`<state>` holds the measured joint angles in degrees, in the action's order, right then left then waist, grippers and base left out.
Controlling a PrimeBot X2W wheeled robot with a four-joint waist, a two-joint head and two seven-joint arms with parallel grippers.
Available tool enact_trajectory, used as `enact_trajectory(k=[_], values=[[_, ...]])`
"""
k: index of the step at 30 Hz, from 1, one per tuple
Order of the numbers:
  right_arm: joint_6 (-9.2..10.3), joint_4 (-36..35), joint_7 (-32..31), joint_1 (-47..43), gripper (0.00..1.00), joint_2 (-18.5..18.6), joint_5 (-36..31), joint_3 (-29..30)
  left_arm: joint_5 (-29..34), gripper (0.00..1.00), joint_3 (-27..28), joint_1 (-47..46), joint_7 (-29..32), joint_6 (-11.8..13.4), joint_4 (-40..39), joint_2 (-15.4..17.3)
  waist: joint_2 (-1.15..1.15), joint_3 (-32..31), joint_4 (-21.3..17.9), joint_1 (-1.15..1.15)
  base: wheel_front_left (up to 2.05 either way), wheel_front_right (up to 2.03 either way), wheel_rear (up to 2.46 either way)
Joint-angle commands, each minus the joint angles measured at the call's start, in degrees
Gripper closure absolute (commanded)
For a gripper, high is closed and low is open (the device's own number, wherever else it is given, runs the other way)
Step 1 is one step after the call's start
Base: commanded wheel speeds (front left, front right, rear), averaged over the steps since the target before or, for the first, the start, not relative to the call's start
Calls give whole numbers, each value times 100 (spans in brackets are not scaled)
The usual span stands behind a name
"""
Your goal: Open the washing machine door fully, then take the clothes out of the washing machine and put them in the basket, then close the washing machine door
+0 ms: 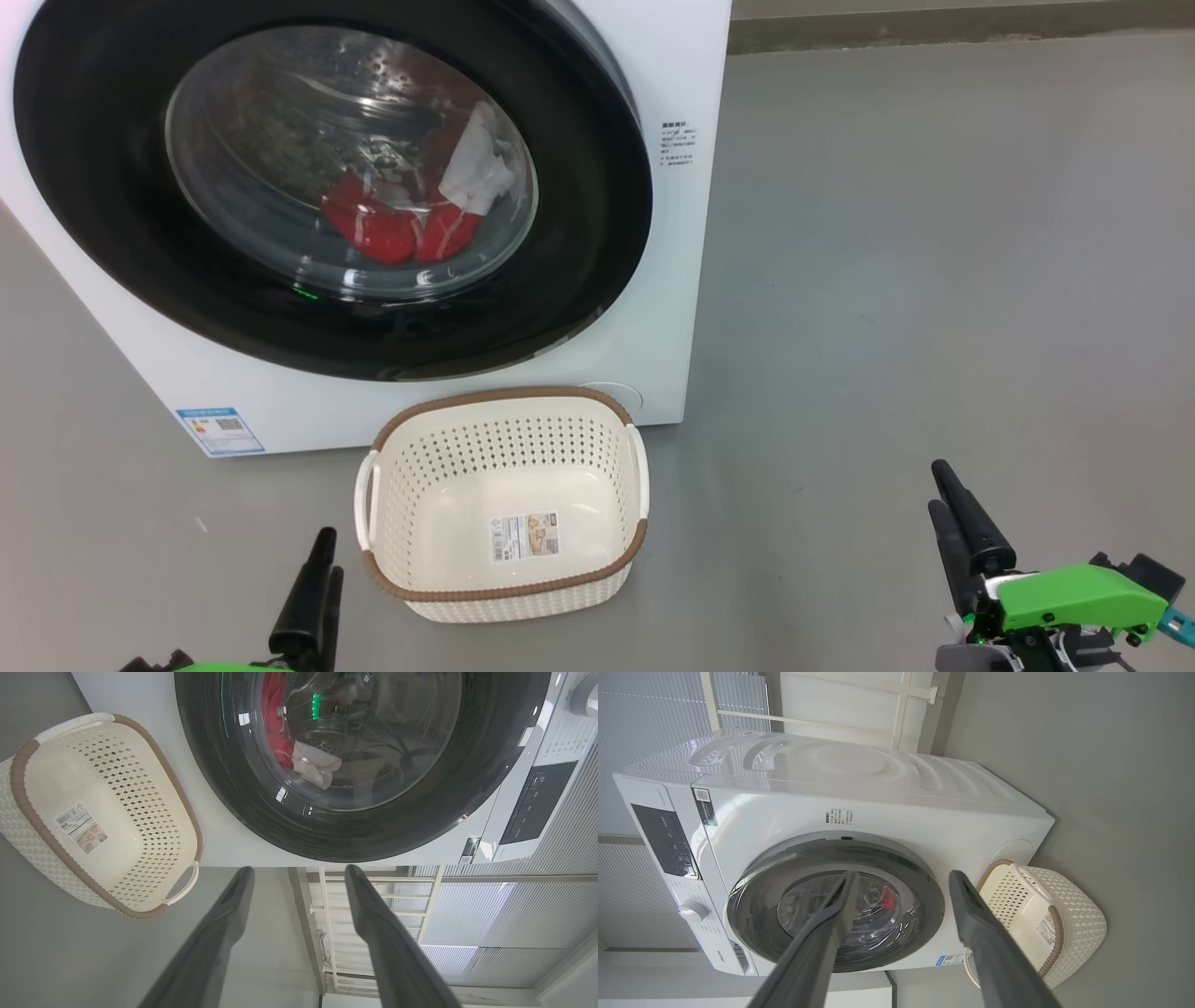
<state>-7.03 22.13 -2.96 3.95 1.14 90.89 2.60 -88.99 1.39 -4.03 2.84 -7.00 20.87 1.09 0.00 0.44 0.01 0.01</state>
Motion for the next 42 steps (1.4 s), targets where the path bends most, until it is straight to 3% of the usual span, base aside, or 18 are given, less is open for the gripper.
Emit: enact_trajectory(k=[1, 27, 42], values=[[-9, -103, 73, 337, 0, 112, -198, -93, 182, 0, 39, -284, -70, -8, -152, 93, 0, 3, 0, -1, 0, 0, 0], [-19, -20, 518, 813, 0, 64, -2885, -119, 2543, 0, -69, -573, -507, 288, -353, 85, 0, 52, -26, -1, 0, 0, 0], [-24, -83, 770, 970, 0, 85, -3921, -284, 3757, 0, -154, -711, -759, 410, -559, 102, 0, 45, -21, -1, 0, 0, 0]])
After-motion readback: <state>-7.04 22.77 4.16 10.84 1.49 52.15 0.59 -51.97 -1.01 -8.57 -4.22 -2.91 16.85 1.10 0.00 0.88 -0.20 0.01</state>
